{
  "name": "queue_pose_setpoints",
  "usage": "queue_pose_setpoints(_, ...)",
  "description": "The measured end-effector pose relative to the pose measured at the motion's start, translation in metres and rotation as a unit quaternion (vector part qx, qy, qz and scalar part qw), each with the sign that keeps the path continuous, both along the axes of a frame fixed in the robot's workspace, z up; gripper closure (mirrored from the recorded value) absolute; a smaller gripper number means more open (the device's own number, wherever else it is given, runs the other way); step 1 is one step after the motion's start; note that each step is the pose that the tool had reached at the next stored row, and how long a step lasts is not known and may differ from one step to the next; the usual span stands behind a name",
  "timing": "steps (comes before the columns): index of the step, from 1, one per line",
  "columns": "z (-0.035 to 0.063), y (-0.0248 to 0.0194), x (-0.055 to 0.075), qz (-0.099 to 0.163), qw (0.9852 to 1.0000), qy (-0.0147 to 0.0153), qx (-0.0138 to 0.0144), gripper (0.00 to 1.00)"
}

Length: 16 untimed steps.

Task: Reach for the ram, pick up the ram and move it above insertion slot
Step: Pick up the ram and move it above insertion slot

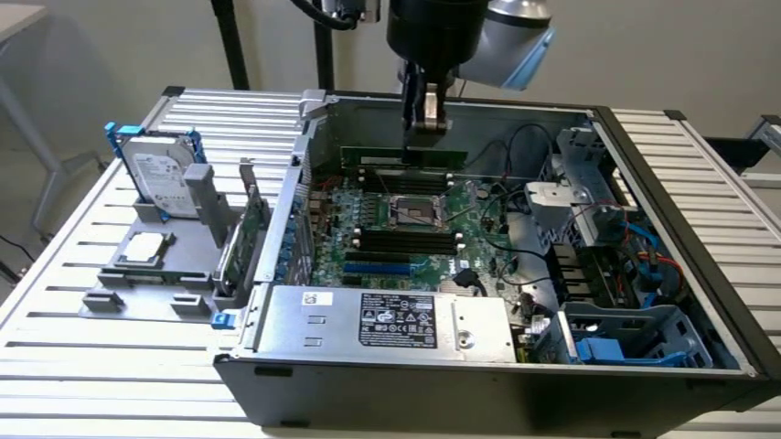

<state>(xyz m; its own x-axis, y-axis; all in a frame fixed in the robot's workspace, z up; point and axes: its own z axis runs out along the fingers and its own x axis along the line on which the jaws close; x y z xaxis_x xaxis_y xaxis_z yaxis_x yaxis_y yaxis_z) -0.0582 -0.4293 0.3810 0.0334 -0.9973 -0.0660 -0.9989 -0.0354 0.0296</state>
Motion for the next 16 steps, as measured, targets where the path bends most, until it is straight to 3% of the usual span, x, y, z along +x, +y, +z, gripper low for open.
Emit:
queue_pose_setpoints(9,-0.0042,0.0202,0.003,-0.003,1.0,0.0,-0.0006,0.86)
queue_pose_setpoints(16,-0.0042,0.0213,0.003,-0.003,1.0,0.0,-0.0008,0.86)
